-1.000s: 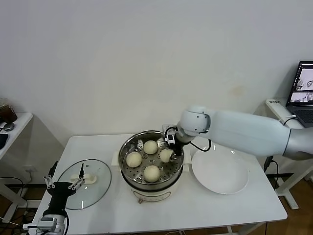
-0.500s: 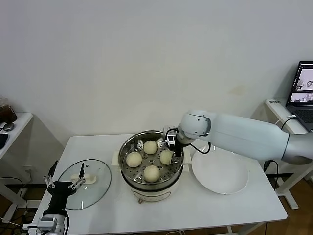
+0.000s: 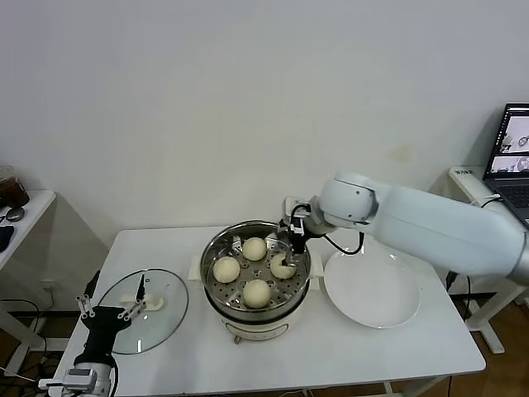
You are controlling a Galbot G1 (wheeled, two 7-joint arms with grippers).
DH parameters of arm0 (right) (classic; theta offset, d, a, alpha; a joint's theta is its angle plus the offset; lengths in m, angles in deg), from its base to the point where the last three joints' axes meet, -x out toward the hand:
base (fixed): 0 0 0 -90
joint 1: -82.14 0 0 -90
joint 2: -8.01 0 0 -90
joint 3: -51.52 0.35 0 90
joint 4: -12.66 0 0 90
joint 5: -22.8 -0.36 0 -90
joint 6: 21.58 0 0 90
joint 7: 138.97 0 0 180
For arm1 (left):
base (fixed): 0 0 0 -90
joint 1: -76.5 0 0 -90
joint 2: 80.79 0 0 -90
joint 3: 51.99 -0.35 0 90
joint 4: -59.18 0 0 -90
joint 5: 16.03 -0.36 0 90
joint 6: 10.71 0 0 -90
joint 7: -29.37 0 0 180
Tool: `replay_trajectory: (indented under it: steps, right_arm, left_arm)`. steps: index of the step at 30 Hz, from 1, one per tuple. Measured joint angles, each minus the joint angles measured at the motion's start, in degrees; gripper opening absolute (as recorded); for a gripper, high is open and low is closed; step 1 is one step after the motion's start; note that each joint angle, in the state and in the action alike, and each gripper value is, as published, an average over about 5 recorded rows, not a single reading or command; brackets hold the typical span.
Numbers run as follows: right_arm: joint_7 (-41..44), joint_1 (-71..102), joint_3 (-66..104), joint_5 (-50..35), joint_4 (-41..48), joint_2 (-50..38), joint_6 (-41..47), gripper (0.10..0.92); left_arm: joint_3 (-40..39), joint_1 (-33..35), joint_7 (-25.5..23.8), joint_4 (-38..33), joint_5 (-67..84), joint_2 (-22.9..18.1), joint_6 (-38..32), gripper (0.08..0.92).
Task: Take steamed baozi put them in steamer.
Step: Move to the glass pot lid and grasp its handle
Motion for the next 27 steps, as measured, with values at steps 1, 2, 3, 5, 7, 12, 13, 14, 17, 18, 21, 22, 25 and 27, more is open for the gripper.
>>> replay_trajectory:
  steps: [1, 2, 3, 5, 7, 12, 13, 14, 17, 18, 21, 22, 25, 27]
  right_arm:
    - [-1.79, 1.45, 1.46, -0.33, -0.85, -0.97, -0.71, 0.823]
    - [-3.64, 3.20, 3.12, -0.61, -1.72, -2.00, -1.56, 0.823]
    - [-5.51, 5.22, 4.96, -0.79, -2.54, -3.03, -2.53, 0.823]
    - [-9.29, 10.29, 9.36, -0.77, -4.11, -5.08, -4.94, 0.823]
    - [-12.76, 16.41, 14.53, -0.12, -5.38, -6.75, -7.80, 0.823]
    - [-19.50, 34.89, 30.23, 4.51, -7.07, -8.17, -16.76, 0.823]
    - [-20.43, 38.73, 33.66, 5.88, -7.20, -7.89, -18.82, 0.823]
    - [-21.22, 42.49, 37.07, 7.34, -7.28, -7.43, -20.94, 0.823]
    - [-23.08, 53.89, 47.47, 11.86, -7.32, -4.86, -27.74, 0.823]
    - [-23.52, 57.66, 50.86, 13.31, -7.28, -3.65, -30.11, 0.823]
    - [-24.37, 68.33, 60.43, 17.17, -7.16, 0.55, -37.12, 0.823]
    - [-24.54, 71.64, 63.49, 18.33, -7.14, 2.09, -39.40, 0.823]
    - [-24.77, 80.64, 72.08, 21.24, -7.34, 6.94, -45.59, 0.823]
    - [-24.79, 86.08, 77.37, 22.61, -7.76, 10.28, -48.85, 0.823]
  left_arm:
    - [-0.04, 0.04, 0.01, -0.13, 0.21, -0.04, -0.05, 0.823]
    - [-0.07, 0.10, 0.03, -0.27, 0.43, -0.08, -0.07, 0.823]
    - [-0.10, 0.17, 0.05, -0.41, 0.63, -0.09, -0.09, 0.823]
    - [-0.15, 0.29, 0.02, -0.66, 0.92, -0.14, -0.13, 0.823]
    - [-0.26, 0.36, -0.06, -0.88, 0.93, -0.22, -0.16, 0.823]
    - [-1.05, 0.43, -0.11, -1.67, 0.16, -0.74, 0.00, 0.823]
    - [-1.26, 0.43, -0.13, -1.82, -0.03, -0.84, 0.10, 0.823]
    - [-1.46, 0.44, -0.16, -1.95, -0.22, -0.92, 0.20, 0.823]
    - [-2.06, 0.42, -0.25, -2.11, -0.82, -1.13, 0.56, 0.823]
    - [-2.26, 0.38, -0.22, -2.11, -1.06, -1.18, 0.68, 0.823]
    - [-2.78, 0.15, 0.13, -1.93, -2.04, -1.27, 1.19, 0.823]
    - [-2.91, 0.06, 0.29, -1.79, -2.46, -1.24, 1.40, 0.823]
    - [-3.25, -0.10, 0.83, -1.20, -3.86, -1.03, 2.12, 0.823]
    - [-3.41, -0.21, 1.31, -0.70, -5.05, -0.88, 2.48, 0.823]
